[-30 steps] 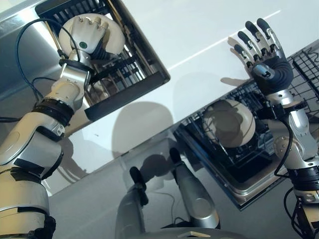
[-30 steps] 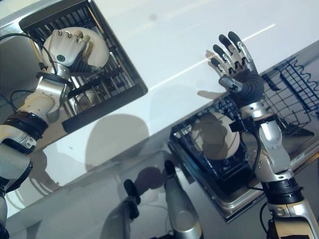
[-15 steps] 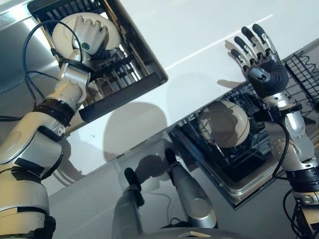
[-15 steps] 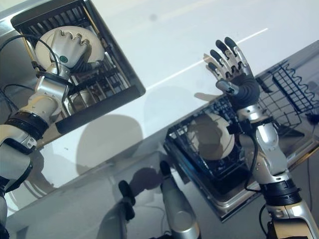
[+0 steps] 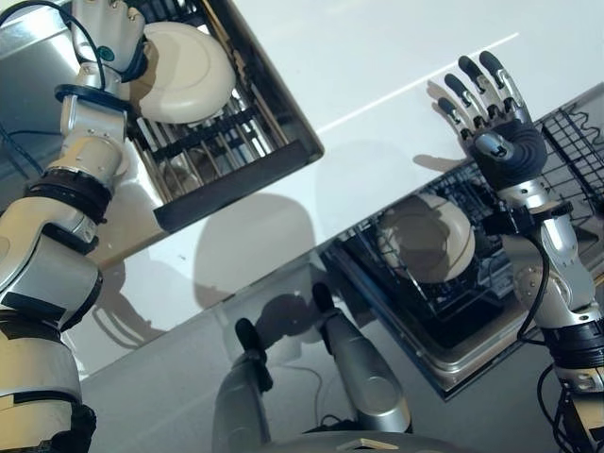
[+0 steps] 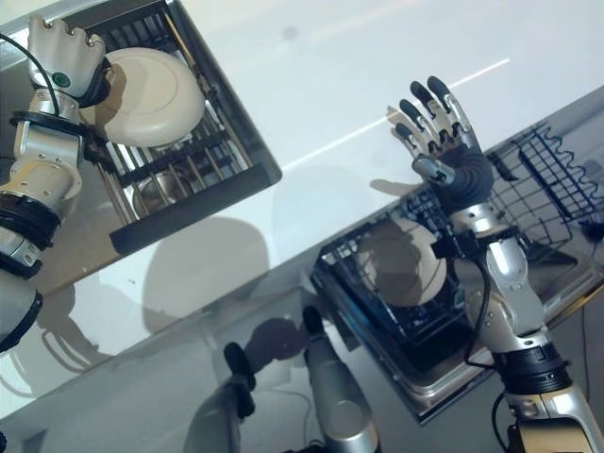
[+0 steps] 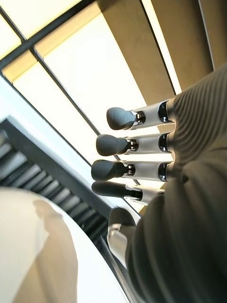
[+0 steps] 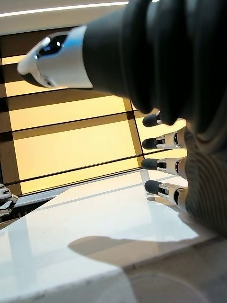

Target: Pick up plates and place into dishwasher.

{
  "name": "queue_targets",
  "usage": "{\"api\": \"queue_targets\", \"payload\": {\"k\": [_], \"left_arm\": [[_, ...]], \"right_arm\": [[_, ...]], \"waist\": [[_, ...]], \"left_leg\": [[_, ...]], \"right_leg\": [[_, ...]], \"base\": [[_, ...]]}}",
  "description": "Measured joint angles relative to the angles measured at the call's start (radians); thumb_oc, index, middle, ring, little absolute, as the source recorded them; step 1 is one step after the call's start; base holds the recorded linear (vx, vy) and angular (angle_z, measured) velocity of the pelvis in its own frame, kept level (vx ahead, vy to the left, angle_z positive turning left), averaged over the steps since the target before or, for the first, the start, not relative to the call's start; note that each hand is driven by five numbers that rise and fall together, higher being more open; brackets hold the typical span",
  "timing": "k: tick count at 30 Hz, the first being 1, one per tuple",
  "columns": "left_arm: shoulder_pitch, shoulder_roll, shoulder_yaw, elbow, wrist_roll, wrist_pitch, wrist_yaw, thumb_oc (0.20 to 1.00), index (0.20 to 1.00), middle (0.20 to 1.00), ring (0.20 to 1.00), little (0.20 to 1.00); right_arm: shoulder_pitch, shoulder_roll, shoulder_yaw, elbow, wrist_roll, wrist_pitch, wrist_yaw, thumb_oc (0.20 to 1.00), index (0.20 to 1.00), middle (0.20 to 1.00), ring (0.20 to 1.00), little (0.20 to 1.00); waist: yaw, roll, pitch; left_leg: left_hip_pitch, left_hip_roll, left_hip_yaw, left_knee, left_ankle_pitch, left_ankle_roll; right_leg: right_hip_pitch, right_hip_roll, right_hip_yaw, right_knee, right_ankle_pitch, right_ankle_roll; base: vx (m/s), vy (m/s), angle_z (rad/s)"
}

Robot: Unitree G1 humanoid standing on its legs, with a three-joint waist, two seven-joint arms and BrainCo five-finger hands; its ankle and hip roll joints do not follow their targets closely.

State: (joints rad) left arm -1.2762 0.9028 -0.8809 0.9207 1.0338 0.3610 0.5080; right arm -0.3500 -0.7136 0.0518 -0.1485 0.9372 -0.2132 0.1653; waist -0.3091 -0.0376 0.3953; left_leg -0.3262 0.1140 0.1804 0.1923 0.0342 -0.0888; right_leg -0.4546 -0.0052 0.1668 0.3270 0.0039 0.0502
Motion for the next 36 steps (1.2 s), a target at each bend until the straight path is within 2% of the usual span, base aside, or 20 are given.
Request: {"api": "queue_targets", "payload": {"k": [2, 3, 4, 5, 6, 10, 14, 18, 26, 30, 33, 36], "left_arm": [[0.0, 0.005, 0.0, -0.001, -0.008, -0.001, -0.001, 0.2, 0.2, 0.2, 0.2, 0.2], [0.0, 0.005, 0.0, -0.002, -0.023, -0.001, -0.002, 0.36, 0.36, 0.36, 0.36, 0.36], [0.0, 0.005, 0.0, -0.003, -0.053, -0.005, -0.001, 0.36, 0.36, 0.36, 0.36, 0.36], [0.0, 0.005, 0.0, -0.003, -0.084, -0.012, -0.001, 0.859, 0.859, 0.859, 0.859, 0.859], [0.0, 0.005, 0.001, -0.005, -0.133, -0.035, 0.001, 1.0, 1.0, 1.0, 1.0, 1.0], [0.0, 0.0, 0.002, -0.02, -0.254, -0.131, -0.006, 1.0, 1.0, 1.0, 1.0, 1.0], [0.0, 0.0, 0.037, -0.052, -0.334, -0.185, -0.048, 1.0, 1.0, 1.0, 1.0, 1.0], [0.0, -0.006, 0.046, -0.078, -0.351, -0.201, -0.082, 1.0, 1.0, 1.0, 1.0, 1.0], [-0.021, -0.023, 0.047, -0.095, -0.356, -0.219, -0.135, 1.0, 1.0, 1.0, 1.0, 1.0], [-0.021, -0.031, 0.054, -0.117, -0.37, -0.21, -0.169, 1.0, 1.0, 1.0, 1.0, 1.0], [-0.019, -0.047, 0.078, -0.107, -0.431, -0.192, -0.192, 1.0, 1.0, 1.0, 1.0, 1.0], [-0.017, -0.076, 0.124, -0.067, -0.582, -0.168, -0.213, 1.0, 1.0, 1.0, 1.0, 1.0]], "right_arm": [[0.0, 0.0, 0.0, 0.0, 0.0, 0.0, 0.0, 1.0, 1.0, 1.0, 1.0, 1.0], [0.0, 0.0, 0.0, 0.0, 0.0, 0.0, 0.0, 1.0, 1.0, 1.0, 1.0, 1.0], [0.0, 0.0, 0.0, 0.0, 0.0, 0.0, 0.0, 1.0, 1.0, 1.0, 1.0, 1.0], [0.0, 0.0, 0.0, -0.001, 0.0, 0.0, 0.0, 1.0, 1.0, 1.0, 1.0, 1.0], [0.0, 0.0, 0.0, -0.001, 0.0, 0.0, 0.0, 1.0, 1.0, 1.0, 1.0, 1.0], [0.0, 0.008, 0.0, -0.001, 0.0, -0.001, -0.001, 1.0, 1.0, 1.0, 1.0, 1.0], [0.0, 0.011, 0.002, 0.003, 0.0, 0.0, -0.002, 1.0, 1.0, 1.0, 1.0, 1.0], [0.001, 0.04, 0.005, 0.006, -0.001, 0.004, -0.002, 1.0, 1.0, 1.0, 1.0, 1.0], [0.0, 0.042, 0.005, 0.006, -0.002, 0.004, -0.001, 1.0, 1.0, 1.0, 1.0, 1.0], [-0.003, 0.042, 0.005, 0.006, -0.002, 0.004, 0.0, 1.0, 1.0, 1.0, 1.0, 1.0], [-0.006, 0.042, 0.004, 0.005, -0.002, 0.004, 0.002, 1.0, 1.0, 1.0, 1.0, 1.0], [-0.011, 0.042, 0.004, 0.005, -0.003, 0.008, 0.002, 1.0, 1.0, 1.0, 1.0, 1.0]], "waist": [[0.002, 0.0, 0.0], [0.002, 0.0, 0.0], [0.003, 0.0, 0.0], [0.002, 0.0, 0.0], [0.003, 0.0, 0.0], [0.003, 0.0, 0.0], [0.005, 0.0, 0.0], [0.002, 0.001, 0.0], [-0.003, 0.002, 0.0], [-0.003, 0.005, 0.001], [-0.004, 0.011, 0.002], [-0.003, 0.022, 0.0]], "left_leg": [[0.0, 0.0, -0.001, -0.001, 0.0, 0.0], [0.0, 0.0, -0.001, -0.002, 0.0, 0.0], [0.0, 0.0, -0.001, -0.002, 0.001, 0.0], [0.0, 0.0, -0.002, -0.003, 0.001, 0.0], [0.0, 0.0, -0.002, -0.003, 0.001, 0.0], [0.0, 0.0, -0.005, -0.003, 0.001, 0.0], [0.005, -0.001, -0.008, -0.004, 0.001, 0.0], [0.018, -0.004, -0.013, -0.009, 0.001, 0.001], [0.019, -0.008, -0.011, -0.011, 0.003, 0.003], [0.02, -0.008, -0.007, -0.011, 0.003, 0.003], [0.022, -0.009, -0.005, -0.011, 0.003, 0.003], [0.027, -0.009, -0.001, -0.014, 0.003, 0.002]], "right_leg": [[0.001, 0.0, -0.002, -0.001, 0.0, 0.0], [0.001, 0.0, -0.002, -0.001, 0.0, 0.0], [0.001, 0.0, -0.002, -0.001, 0.0, 0.0], [0.001, 0.0, -0.003, -0.002, 0.0, 0.0], [0.001, 0.0, -0.003, -0.002, 0.0, 0.0], [0.003, -0.001, -0.006, -0.002, 0.0, 0.0], [0.009, -0.002, -0.009, -0.003, 0.0, 0.0], [0.026, -0.005, -0.012, -0.011, 0.0, 0.0], [0.026, -0.009, -0.011, -0.015, 0.001, 0.002], [0.025, -0.009, -0.009, -0.015, 0.001, 0.002], [0.026, -0.01, -0.007, -0.014, 0.001, 0.002], [0.026, -0.009, -0.003, -0.012, 0.0, 0.003]], "base": [[0.0, 0.0, 0.0], [0.0, 0.0, 0.0], [0.0, 0.0, 0.0], [0.0, 0.0, 0.0], [0.0, 0.0, 0.0], [0.0, 0.0, 0.0], [0.0, 0.007, 0.01], [-0.01, 0.011, 0.02], [0.0, 0.0, 0.0], [0.0, 0.0, 0.0], [0.0, 0.0, 0.0], [0.0, 0.001, -0.02]]}}
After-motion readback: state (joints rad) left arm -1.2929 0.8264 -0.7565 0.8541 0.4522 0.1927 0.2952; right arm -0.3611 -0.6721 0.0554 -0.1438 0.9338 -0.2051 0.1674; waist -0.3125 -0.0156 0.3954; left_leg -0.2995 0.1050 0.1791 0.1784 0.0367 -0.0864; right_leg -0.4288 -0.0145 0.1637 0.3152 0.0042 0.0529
